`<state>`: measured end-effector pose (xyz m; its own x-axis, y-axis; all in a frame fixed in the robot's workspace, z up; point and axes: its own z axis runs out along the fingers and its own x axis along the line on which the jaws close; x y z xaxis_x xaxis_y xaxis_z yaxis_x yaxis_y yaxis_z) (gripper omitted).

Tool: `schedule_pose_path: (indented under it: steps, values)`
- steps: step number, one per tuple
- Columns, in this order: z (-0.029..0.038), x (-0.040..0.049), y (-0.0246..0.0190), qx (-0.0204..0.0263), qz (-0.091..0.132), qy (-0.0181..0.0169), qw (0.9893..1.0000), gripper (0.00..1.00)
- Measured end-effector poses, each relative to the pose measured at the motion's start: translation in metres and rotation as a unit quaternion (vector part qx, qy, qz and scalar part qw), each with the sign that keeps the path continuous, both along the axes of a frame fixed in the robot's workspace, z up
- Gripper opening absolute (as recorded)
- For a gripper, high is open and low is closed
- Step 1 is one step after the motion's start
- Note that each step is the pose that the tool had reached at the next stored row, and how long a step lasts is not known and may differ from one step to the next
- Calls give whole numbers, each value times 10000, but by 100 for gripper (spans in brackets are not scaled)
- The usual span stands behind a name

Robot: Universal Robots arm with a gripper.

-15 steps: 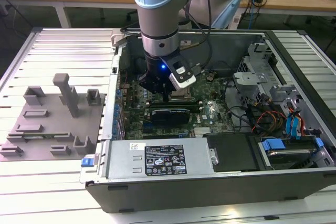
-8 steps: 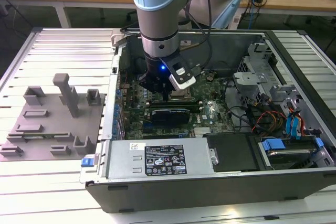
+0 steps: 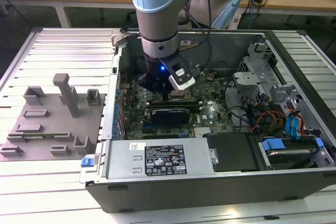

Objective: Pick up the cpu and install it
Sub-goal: 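Install the second cpu locking lever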

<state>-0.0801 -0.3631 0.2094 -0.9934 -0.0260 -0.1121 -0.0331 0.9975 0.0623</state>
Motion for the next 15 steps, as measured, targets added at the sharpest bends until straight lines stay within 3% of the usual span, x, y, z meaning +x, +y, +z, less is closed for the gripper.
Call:
schedule_pose_path:
  steps: [10,15]
  values:
    - [9,6,-88,0,0,29,10000,11]
    - [8,6,-137,63,0,29,10000,11]
